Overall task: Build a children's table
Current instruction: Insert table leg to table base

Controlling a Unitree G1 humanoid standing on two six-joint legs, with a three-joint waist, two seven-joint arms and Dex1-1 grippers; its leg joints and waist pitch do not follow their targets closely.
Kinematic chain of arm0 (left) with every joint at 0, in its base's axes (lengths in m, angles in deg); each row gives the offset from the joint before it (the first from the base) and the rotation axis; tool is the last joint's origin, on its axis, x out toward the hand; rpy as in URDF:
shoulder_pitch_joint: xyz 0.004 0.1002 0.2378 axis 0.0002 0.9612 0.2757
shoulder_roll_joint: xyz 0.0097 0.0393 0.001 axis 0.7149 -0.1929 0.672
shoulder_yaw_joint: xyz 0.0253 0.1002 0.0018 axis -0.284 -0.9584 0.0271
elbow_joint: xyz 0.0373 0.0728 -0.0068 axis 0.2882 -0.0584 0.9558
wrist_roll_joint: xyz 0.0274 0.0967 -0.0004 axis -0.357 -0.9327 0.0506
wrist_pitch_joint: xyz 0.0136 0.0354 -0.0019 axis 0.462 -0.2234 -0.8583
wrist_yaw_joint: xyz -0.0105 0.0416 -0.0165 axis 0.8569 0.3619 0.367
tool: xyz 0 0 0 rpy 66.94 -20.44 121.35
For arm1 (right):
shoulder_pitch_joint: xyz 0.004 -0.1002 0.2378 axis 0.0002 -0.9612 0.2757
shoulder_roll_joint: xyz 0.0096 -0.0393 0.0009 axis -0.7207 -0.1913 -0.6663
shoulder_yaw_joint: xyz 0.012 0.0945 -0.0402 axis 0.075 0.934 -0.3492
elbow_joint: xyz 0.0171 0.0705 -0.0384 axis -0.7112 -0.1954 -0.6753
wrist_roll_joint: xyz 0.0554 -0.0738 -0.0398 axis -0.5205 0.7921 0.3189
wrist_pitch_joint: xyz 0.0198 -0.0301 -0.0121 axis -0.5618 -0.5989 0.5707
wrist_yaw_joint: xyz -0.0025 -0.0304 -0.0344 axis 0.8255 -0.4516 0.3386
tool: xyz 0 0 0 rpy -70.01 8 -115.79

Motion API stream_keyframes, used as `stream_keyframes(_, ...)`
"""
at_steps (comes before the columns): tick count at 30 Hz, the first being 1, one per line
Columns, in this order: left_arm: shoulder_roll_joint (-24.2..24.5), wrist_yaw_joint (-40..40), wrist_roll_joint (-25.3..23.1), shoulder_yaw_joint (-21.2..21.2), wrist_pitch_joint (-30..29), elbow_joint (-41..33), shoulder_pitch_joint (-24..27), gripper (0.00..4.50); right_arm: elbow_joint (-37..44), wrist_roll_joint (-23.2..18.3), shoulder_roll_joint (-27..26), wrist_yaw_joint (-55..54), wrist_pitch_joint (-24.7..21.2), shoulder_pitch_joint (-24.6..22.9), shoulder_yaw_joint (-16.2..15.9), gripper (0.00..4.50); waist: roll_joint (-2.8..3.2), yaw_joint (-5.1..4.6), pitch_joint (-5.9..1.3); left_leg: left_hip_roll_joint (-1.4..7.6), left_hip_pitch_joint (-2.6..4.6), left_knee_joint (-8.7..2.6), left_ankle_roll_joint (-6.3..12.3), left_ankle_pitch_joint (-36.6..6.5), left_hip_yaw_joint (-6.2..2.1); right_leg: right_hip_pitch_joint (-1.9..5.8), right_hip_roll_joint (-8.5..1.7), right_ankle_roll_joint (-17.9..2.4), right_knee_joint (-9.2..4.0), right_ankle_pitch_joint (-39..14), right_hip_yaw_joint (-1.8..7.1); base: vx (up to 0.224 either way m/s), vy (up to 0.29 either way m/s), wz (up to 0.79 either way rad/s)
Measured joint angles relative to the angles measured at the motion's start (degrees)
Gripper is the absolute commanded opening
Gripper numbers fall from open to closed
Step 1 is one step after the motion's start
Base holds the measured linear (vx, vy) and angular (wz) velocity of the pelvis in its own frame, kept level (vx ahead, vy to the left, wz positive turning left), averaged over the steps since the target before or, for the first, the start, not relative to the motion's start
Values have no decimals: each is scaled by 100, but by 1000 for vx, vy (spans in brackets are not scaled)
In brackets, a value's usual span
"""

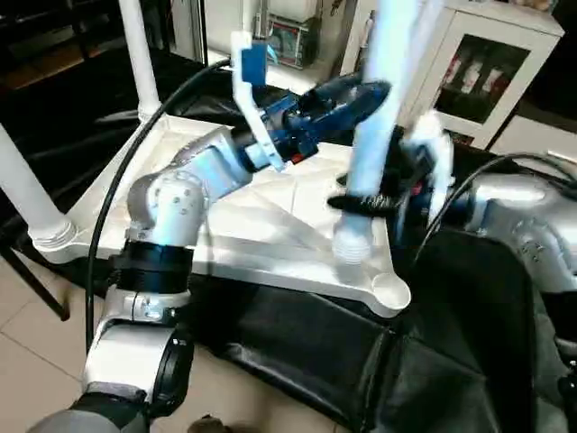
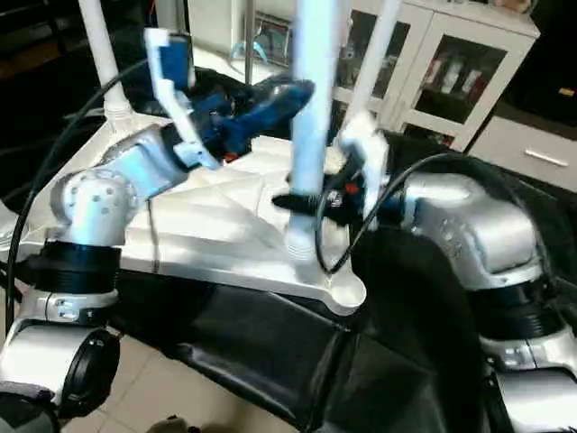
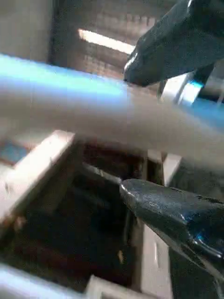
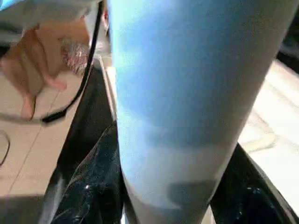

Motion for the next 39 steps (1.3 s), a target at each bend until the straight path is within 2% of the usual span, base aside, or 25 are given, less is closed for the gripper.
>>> stream_keyframes(6, -7, 78, -105, 14, 18, 281, -322, 357, -44, 143, 26, 32, 22, 9, -15, 181, -1, 5, 0, 0, 0, 3, 0, 0, -1, -1, 0, 0, 6, 0, 0, 0, 0, 0)
stream_keyframes(8, -19, 146, -101, 35, 10, 355, -403, 328, -68, 187, 11, 32, 29, 12, -17, 181, -1, 6, 0, 1, 0, 4, 0, 0, -1, -1, 0, 0, 7, 0, 0, 0, 0, 0)
stream_keyframes(11, -8, 182, -103, 70, 6, 434, -442, 321, -93, 262, 10, 32, 31, 12, -20, 181, -1, 6, 0, 1, 1, 6, 0, 0, -1, -1, 0, 0, 10, 0, 0, 0, 0, 0)
stream_keyframes(12, 18, 167, -103, 68, -13, 488, -467, 298, -111, 286, 10, 32, 31, 12, -34, 181, -1, 6, 0, 1, 0, 8, 0, 0, -1, -2, 0, 0, 12, 0, 0, 0, 0, 0)
stream_keyframes(23, 58, 13, -86, 54, -165, 506, -530, 240, 5, 286, -95, -26, -90, -137, -63, 181, -1, 15, 0, 3, 0, 12, -1, 0, -1, 0, 0, -1, 16, 0, -1, 0, 0, 0)
stream_keyframes(24, 56, 13, -87, 54, -165, 529, -540, 217, 7, 288, -96, -26, -91, -152, -63, 181, -1, 12, 0, 3, 0, 15, -1, 0, -1, 0, 0, -2, 16, 1, -1, 0, 0, 0)
stream_keyframes(26, 56, 9, -89, 54, -165, 537, -549, 207, 8, 293, -93, -37, -92, -153, -62, 181, -1, 5, 0, 4, 1, 16, -1, 1, -1, 1, 0, -2, 18, 1, 0, 0, 0, 0)
stream_keyframes(31, 34, 14, -105, 79, -137, 604, -608, 178, 45, 262, -95, -96, -113, -167, 3, 181, 1, 3, 0, 7, 1, 17, -4, 2, -2, -1, 1, -2, 22, 1, -2, 0, 0, 0)
stream_keyframes(39, -113, 75, -80, 229, 10, 749, -850, 172, 375, 192, -117, -357, -183, -256, 342, 181, 33, 2, -1, 7, 3, 18, -5, 2, -3, 3, 1, -4, 21, 2, -2, 0, 0, 0)
